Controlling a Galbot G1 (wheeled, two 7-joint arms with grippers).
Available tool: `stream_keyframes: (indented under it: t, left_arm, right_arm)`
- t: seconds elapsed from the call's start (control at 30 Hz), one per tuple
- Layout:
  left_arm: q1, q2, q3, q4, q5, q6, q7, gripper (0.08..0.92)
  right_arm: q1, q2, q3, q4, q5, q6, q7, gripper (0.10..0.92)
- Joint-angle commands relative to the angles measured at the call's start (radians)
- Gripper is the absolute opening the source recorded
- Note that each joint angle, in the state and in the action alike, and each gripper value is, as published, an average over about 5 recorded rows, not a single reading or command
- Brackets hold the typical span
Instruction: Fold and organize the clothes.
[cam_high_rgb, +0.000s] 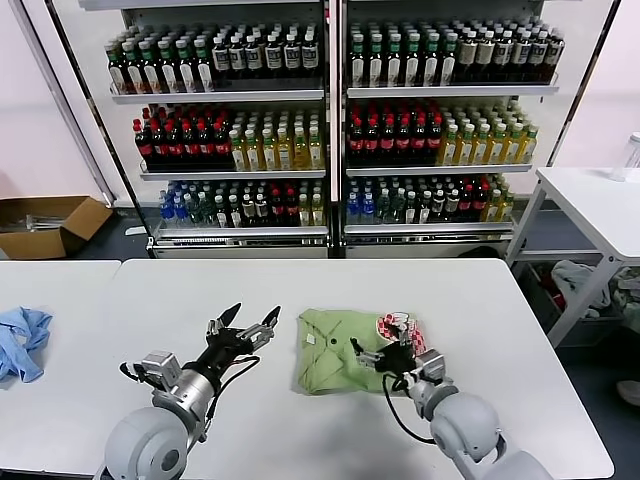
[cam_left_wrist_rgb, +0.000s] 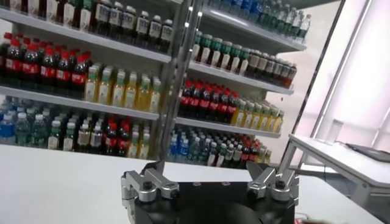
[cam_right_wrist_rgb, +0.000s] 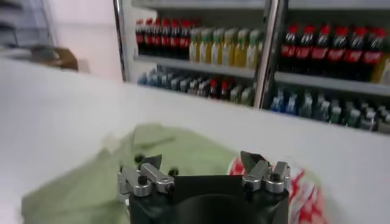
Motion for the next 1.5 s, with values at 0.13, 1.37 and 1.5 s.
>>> stream_keyframes:
  t: [0.13, 1.37, 1.5]
  left_arm:
    - [0.015, 0.004, -0.127, 0.026, 0.011, -0.059, 0.092, 0.823]
    - [0.157, -0.015, -0.351, 0.013, 0.078, -0.152, 0.239, 0.823]
    - [0.157, -0.009, -0.355, 0.016, 0.079, -0.152, 0.24, 0.823]
  right_arm:
    - [-0.244, -0.031, 0.456, 0.249, 0.114, 0.154, -0.061, 0.823]
    - [-0.444, 0.111, 0.662, 0.228, 0.067, 0.228, -0.172, 0.823]
    - [-0.44, 0.111, 0.657, 0.216, 0.067, 0.227, -0.173, 0.823]
